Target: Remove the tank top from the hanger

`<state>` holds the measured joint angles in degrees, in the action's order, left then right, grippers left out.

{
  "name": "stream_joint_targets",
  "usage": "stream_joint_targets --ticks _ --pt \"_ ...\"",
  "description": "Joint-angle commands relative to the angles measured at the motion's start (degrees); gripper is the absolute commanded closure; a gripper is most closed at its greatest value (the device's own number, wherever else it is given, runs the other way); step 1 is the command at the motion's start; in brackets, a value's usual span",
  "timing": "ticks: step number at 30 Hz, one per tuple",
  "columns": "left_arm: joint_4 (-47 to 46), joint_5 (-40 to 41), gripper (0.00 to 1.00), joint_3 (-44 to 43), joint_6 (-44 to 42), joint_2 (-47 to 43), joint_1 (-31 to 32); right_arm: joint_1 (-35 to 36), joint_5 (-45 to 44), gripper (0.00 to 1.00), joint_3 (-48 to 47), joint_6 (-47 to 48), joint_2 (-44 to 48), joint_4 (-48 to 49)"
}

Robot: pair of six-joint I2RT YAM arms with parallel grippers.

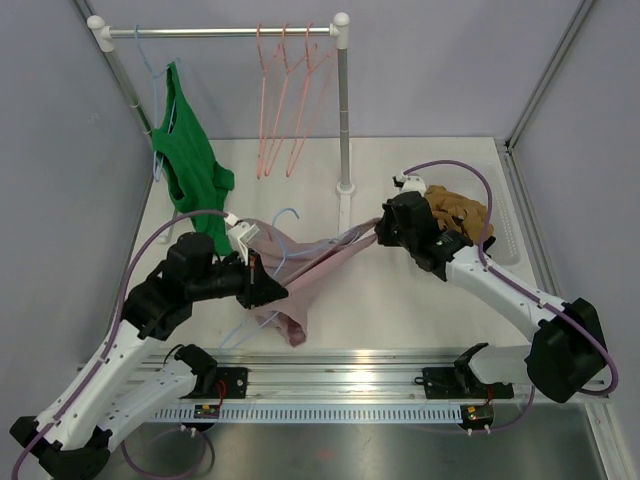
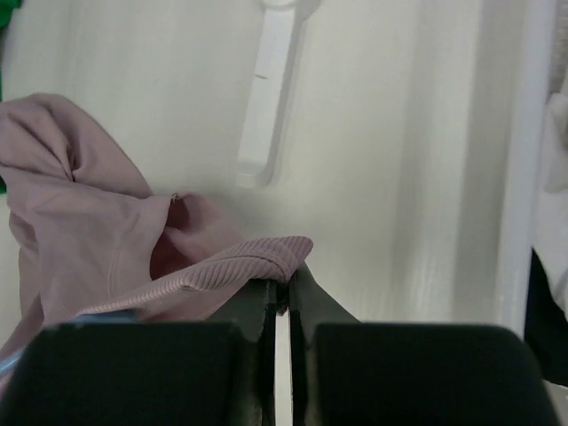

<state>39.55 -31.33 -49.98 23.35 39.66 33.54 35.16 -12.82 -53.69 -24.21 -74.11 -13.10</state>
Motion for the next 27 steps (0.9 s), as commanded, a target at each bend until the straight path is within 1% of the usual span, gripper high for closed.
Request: stream_joint_targets --ticks 1,3,5,6,8,9,10,11,12,13,14,15,16,17,18,19,20,22,23,25,27 --pt "-6.1 -7.3 1.0 0.2 0.6 -1.9 0.6 -3.5 -3.1 1.0 -1.9 2.0 0.9 -2.3" --pt "-8.9 -9.1 1.0 0.3 1.2 -2.4 0.7 -3.8 -0.5 1.0 -1.5 2.2 1.7 -2.1" --pt "-12.4 -9.0 1.0 0.9 3.1 -4.4 0.7 -3.8 2.6 1.0 -0.2 2.1 4.0 -1.3" --pt "-17.5 -8.4 1.0 1.5 4.2 -5.2 0.7 -3.7 5.1 1.0 0.5 1.9 5.1 -1.0" --pt "-23.8 -8.0 1.0 3.2 8.3 -7.6 0.8 -3.8 6.7 1.0 3.0 1.1 9.7 -0.1" --pt "-31.3 -6.5 1.0 4.2 9.9 -8.5 0.9 -3.7 9.2 1.0 3.8 0.6 11.3 0.3" --pt "-34.7 -4.6 1.0 5.3 12.5 -9.2 1.1 -3.7 10.9 1.0 5.3 -0.4 14.9 0.6" --pt "-37.5 -2.5 1.0 5.9 13.7 -9.9 1.2 -3.7 12.5 1.0 6.2 -0.7 16.6 1.8" --pt "-44.9 -0.5 1.0 6.6 14.9 -11.0 1.3 -3.7 17.7 1.0 6.9 -0.9 18.2 2.3" --pt "-48.4 0.5 1.0 7.6 16.0 -11.4 1.5 -3.7 20.3 1.0 7.7 -1.1 20.9 2.3" --pt "-51.6 1.4 1.0 8.0 16.4 -11.6 1.7 -3.7 22.6 1.0 8.0 -1.1 22.1 1.9" --pt "-57.7 2.9 1.0 8.4 16.4 -11.6 1.9 -3.7 27.1 1.0 8.1 -0.9 23.2 1.4" --pt "-60.4 3.8 1.0 8.7 15.3 -11.4 2.1 -3.7 29.0 1.0 8.2 -0.3 25.2 0.6" --pt "-63.0 5.0 1.0 9.4 14.9 -11.4 2.3 -3.7 30.2 1.0 8.1 0.3 26.4 -1.6" --pt "-68.4 7.1 1.0 9.9 14.3 -11.1 2.4 -3.7 31.1 1.0 8.0 0.5 27.5 -3.0" --pt "-70.7 8.4 1.0 10.3 13.2 -10.9 2.6 -3.7 30.8 1.0 7.8 1.1 30.0 -5.8" --pt "-75.5 9.3 1.0 11.1 12.6 -10.5 2.8 -3.7 29.9 1.0 7.6 1.7 31.4 -7.3" --pt "-78.9 11.3 1.0 11.2 11.3 -7.9 2.8 -3.7 29.5 1.0 6.9 2.9 35.2 -10.7" --pt "-78.6 12.5 1.0 10.4 11.0 -6.6 2.9 -3.7 28.9 1.0 6.5 3.1 36.5 -11.8" --pt "-74.7 13.9 1.0 6.7 9.6 -3.8 3.0 -3.6 23.8 1.0 4.3 3.1 38.8 -16.7" --pt "-69.8 15.9 1.0 4.7 8.6 -3.4 3.3 -3.7 19.7 1.0 2.5 3.5 39.8 -19.6"
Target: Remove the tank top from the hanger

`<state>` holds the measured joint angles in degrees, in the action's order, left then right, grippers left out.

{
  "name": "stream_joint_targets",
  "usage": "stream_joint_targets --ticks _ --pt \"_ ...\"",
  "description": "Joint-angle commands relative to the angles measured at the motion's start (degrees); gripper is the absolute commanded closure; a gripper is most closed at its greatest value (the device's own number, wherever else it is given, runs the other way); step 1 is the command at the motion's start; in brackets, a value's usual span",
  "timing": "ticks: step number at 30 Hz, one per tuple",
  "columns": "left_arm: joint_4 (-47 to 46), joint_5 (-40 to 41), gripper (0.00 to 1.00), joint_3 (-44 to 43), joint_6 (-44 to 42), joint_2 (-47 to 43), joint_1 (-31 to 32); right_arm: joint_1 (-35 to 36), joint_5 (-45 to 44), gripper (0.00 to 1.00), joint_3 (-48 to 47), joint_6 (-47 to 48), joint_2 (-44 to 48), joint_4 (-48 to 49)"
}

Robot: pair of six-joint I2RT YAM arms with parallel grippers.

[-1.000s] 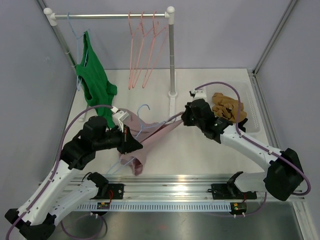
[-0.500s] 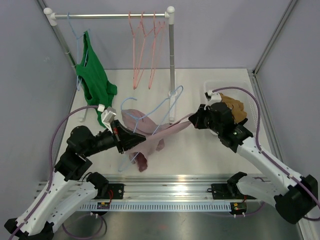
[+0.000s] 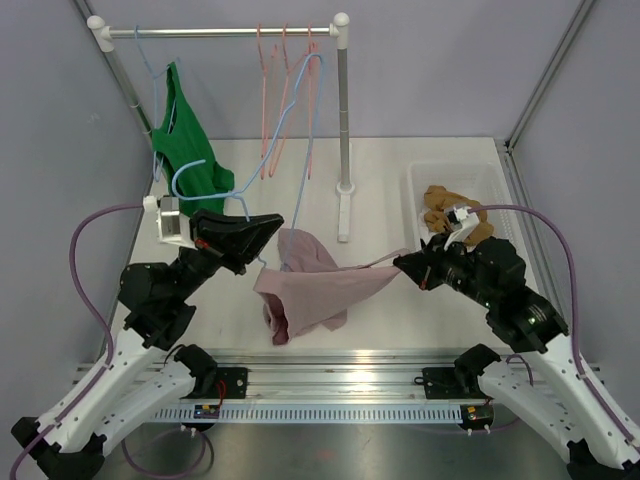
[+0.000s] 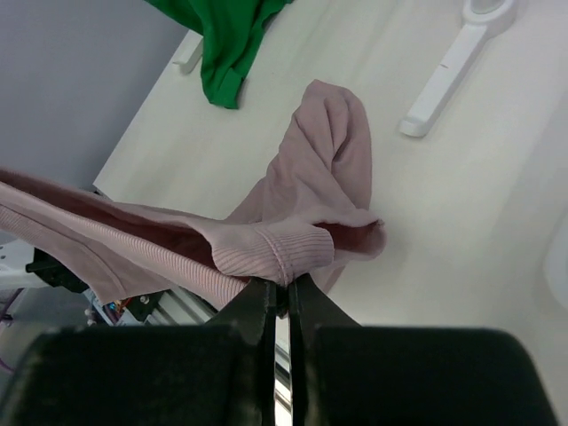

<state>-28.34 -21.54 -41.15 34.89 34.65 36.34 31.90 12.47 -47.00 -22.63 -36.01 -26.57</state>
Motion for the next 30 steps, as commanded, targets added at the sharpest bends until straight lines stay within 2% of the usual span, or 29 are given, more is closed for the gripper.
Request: stream_joint_targets --ticks 1,8,9,12,14,18,21,23,25,26,28,29,30 --pt "0.0 7.6 1.0 -4.4 -4.2 1.3 0.8 -0.4 -5.8 1.0 -6.1 3.0 2.5 -8.0" --pt "17.8 27.1 1.0 -2.6 -8.2 -8.1 0.8 -0.4 -8.9 1.0 -11.4 4.0 6.5 -11.6" --pt "18.9 32.4 1.0 -2.1 -8.1 -10.8 0.8 -0.4 -8.4 1.0 -11.7 4.0 6.5 -11.8" --pt "19.0 38.3 1.0 1.4 -7.2 -15.4 0.8 -0.4 -3.7 1.0 -10.7 4.1 5.7 -10.8" --pt "17.0 37.4 1.0 3.3 -7.8 -16.4 0.8 -0.4 0.0 1.0 -9.2 3.9 4.1 -9.5" --pt "12.8 35.7 1.0 6.4 -8.2 -18.0 0.8 -0.4 1.4 1.0 -7.7 3.4 0.6 -8.9" --pt "16.7 38.3 1.0 4.3 -8.0 -17.6 0.8 -0.4 -1.6 1.0 -7.1 3.1 -0.4 -8.9" --pt "24.4 39.5 1.0 1.5 -8.4 -15.2 0.8 -0.4 -2.7 0.94 -7.0 3.7 -0.5 -9.2" --pt "30.7 40.3 1.0 -3.8 -8.0 -13.0 0.8 -0.4 -1.8 0.77 -6.3 3.6 -0.9 -8.7" --pt "37.5 42.2 1.0 -5.9 -7.8 -10.5 0.8 -0.4 0.2 0.71 -5.9 3.5 -1.5 -8.3" --pt "44.4 44.2 1.0 -11.6 -6.6 -8.1 0.8 -0.4 1.8 0.63 -4.9 3.0 -3.4 -7.5" --pt "50.2 45.3 1.0 -13.4 -6.6 -5.2 0.8 -0.4 2.5 0.56 -4.6 2.9 -3.9 -7.2" --pt "53.3 46.1 1.0 -15.3 -6.4 -3.7 0.8 -0.4 2.4 0.37 -4.0 2.7 -4.4 -7.0"
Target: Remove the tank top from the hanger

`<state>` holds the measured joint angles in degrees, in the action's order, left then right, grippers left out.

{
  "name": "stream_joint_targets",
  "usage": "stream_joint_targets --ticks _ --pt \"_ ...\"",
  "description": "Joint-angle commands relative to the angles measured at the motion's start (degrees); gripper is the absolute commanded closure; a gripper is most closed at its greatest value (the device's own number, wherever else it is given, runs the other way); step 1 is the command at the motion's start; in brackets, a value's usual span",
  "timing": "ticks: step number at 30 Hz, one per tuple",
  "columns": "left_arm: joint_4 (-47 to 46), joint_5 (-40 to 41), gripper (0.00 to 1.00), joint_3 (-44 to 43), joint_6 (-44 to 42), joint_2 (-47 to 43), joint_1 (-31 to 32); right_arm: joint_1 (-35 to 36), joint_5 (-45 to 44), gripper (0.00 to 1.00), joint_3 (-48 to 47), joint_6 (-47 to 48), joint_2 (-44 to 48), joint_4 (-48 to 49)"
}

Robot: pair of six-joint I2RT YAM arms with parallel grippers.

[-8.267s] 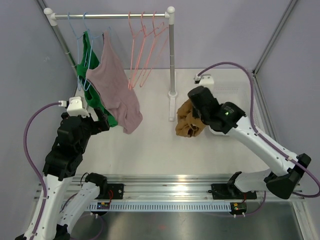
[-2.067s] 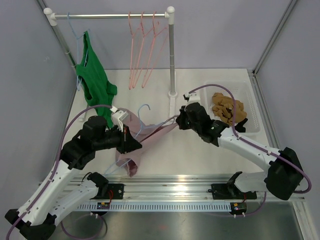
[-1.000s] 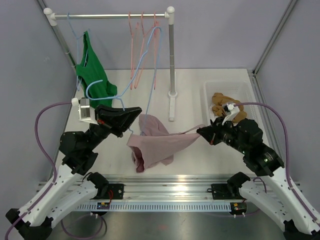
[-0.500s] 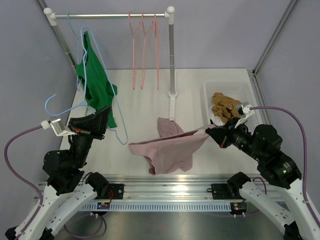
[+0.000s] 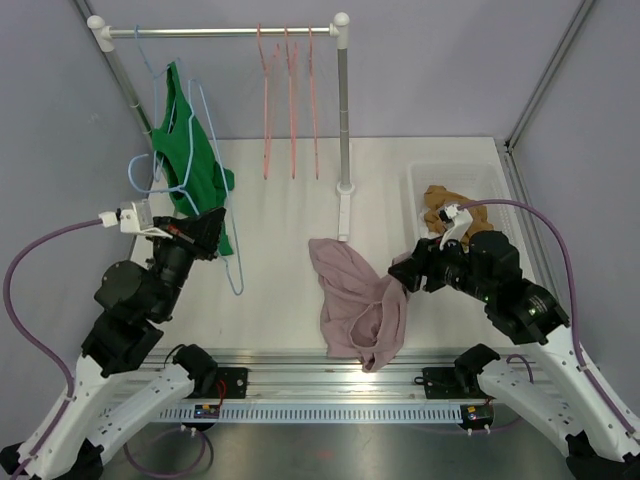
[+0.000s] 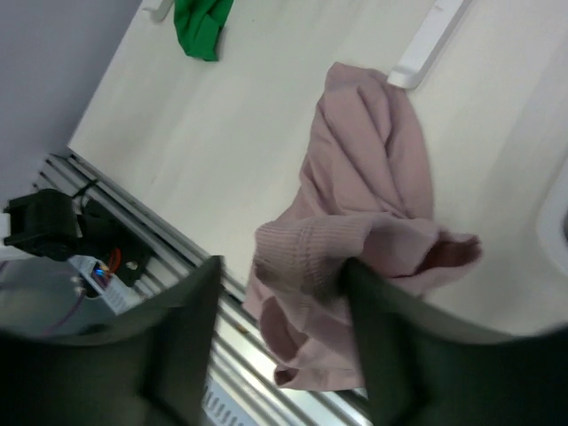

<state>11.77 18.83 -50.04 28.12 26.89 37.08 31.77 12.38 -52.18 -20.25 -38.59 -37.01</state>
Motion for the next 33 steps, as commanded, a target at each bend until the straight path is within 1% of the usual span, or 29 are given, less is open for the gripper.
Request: stream_joint_targets --ticks 1,2,3,4,5,7,8,10,11,14,16,17,18,20,21,22,23,24,25,26,27,28,29,30,31,33 --pt "15.5 5.7 1.0 -9.9 0.4 5.9 0.0 -0.3 2.2 0.2 1.5 -0.1 -2.5 3.5" --pt "19.3 5.3 1.0 -11.4 -0.1 7.4 0.0 -0.2 1.7 0.06 1.6 -0.3 -2.6 3.7" --pt "21.3 5.1 1.0 -13.2 -0.4 10.7 0.0 -0.3 1.7 0.01 1.7 -0.3 -2.8 3.8" --pt "23.2 4.7 1.0 -16.8 -0.9 12.5 0.0 -0.3 1.7 0.01 1.6 -0.4 -3.1 3.7" --pt "27.3 3.8 1.0 -19.3 -1.2 14.5 0.0 -0.2 1.9 0.01 1.6 -0.4 -3.2 3.8" --pt "30.2 1.6 1.0 -22.9 -1.8 20.1 0.0 -0.3 2.1 0.0 1.0 -0.3 -3.5 3.4" --pt "31.7 -1.0 1.0 -26.1 -2.1 22.0 0.0 -0.3 2.0 0.01 0.8 -0.3 -3.5 3.4" --pt "32.3 -2.2 1.0 -29.0 -3.5 26.6 -0.2 -0.3 1.9 0.0 0.5 -0.1 -3.3 2.8" --pt "33.7 -2.0 1.0 -32.4 -4.0 28.3 -0.4 -0.3 1.8 0.0 0.3 -0.1 -3.3 2.7" --pt "34.2 -3.1 1.0 -36.7 -6.1 33.4 -2.7 -0.3 1.9 0.0 0.1 0.0 -2.8 2.1" --pt "35.2 -4.1 1.0 -41.4 -7.3 37.5 -5.7 -0.3 1.8 0.0 0.1 0.1 -2.2 1.9" --pt "35.9 -6.7 1.0 -43.6 -7.7 39.4 -7.2 -0.3 1.7 0.0 0.1 0.2 -2.1 1.8" --pt "36.9 -8.5 1.0 -47.7 -8.4 41.2 -10.5 -0.3 1.7 0.0 0.0 0.3 -1.9 1.7" --pt "38.2 -14.0 1.0 -51.4 -9.2 46.0 -13.6 -0.2 1.9 0.01 -0.1 0.3 -2.0 1.7" --pt "38.6 -15.6 1.0 -55.3 -9.7 47.5 -16.4 -0.3 2.0 0.0 0.0 0.2 -2.0 1.8" --pt "39.5 -17.5 1.0 -57.3 -9.8 49.4 -17.6 -0.3 2.4 0.01 0.0 0.1 -1.9 1.9" --pt "40.2 -21.7 1.0 -59.5 -10.1 52.7 -18.8 -0.3 2.6 0.01 0.1 0.1 -2.0 2.0" --pt "41.2 -23.4 1.0 -62.9 -10.8 55.2 -20.5 -0.3 2.6 0.01 0.2 0.2 -1.9 2.3" --pt "43.8 -24.4 1.0 -69.2 -11.2 57.4 -21.2 -0.3 2.7 0.01 0.2 0.1 -2.0 2.4" --pt "45.2 -25.5 1.0 -73.3 -11.5 59.7 -21.6 -0.3 2.7 0.01 0.2 0.2 -1.9 2.4" --pt "46.7 -26.4 1.0 -77.3 -12.3 65.2 -22.5 -0.3 2.8 0.01 0.2 0.3 -2.0 2.6" --pt "49.9 -27.2 1.0 -85.4 -12.5 67.7 -22.8 -0.3 2.9 0.01 0.3 0.3 -2.0 2.7" --pt "51.0 -28.1 1.0 -89.0 -12.6 70.5 -23.2 -0.3 3.0 0.01 0.3 0.2 -1.8 2.8" --pt "51.5 -29.1 1.0 -91.4 -13.1 74.1 -23.8 -0.3 3.1 0.01 0.5 0.2 -1.8 3.1" --pt "51.1 -30.5 1.0 -93.6 -13.0 75.7 -24.3 -0.3 3.3 0.01 0.5 0.3 -1.7 3.1" --pt "49.0 -31.3 1.0 -93.7 -12.6 76.5 -25.1 -0.3 3.1 0.01 0.2 0.6 -1.8 2.7"
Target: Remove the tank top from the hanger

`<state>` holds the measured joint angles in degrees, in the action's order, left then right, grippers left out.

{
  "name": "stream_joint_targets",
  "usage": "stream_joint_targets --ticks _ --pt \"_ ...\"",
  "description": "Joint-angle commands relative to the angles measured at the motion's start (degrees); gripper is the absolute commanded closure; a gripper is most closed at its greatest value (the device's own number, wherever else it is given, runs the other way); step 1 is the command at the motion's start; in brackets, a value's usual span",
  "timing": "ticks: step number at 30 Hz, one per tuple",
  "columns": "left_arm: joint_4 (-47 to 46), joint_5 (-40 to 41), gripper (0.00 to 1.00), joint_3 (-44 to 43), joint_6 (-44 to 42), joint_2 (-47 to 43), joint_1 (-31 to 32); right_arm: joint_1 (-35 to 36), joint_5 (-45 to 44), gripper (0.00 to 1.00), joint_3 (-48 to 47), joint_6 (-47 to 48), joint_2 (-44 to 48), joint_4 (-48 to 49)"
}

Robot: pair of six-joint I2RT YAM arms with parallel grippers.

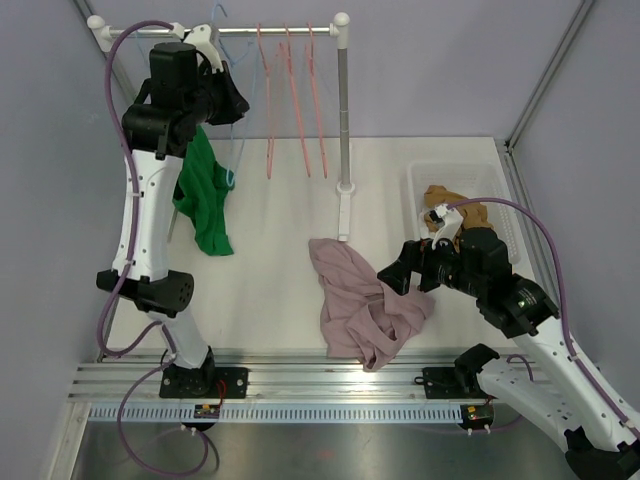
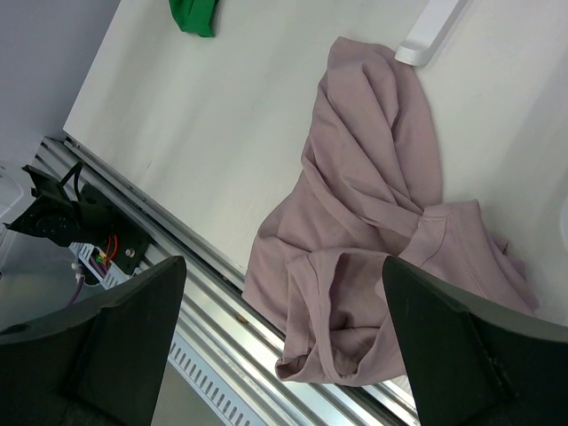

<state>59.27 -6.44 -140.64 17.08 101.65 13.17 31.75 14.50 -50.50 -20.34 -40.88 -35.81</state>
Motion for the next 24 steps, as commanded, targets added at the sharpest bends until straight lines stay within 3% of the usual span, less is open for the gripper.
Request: stream_joint_targets --ticks 1,5,11,24 --pt "-0.5 -5.4 1.0 -2.5 -1.4 2.1 -1.4 -0.3 1.0 0.0 -1.8 0.9 0.5 1.1" --pt "-6.3 -6.1 1.0 -0.3 -2.2 3.2 -1.5 -0.3 1.5 0.01 -2.6 1.4 0.9 0.5" --pt "-10.0 -4.6 1.0 -3.9 -2.1 8.2 -1.5 -0.3 2.4 0.01 -1.8 1.1 1.2 1.2" --pt "-10.3 -0.5 1.0 -2.4 -3.1 11.7 -1.4 -0.3 4.3 0.0 1.9 -2.0 0.2 6.4"
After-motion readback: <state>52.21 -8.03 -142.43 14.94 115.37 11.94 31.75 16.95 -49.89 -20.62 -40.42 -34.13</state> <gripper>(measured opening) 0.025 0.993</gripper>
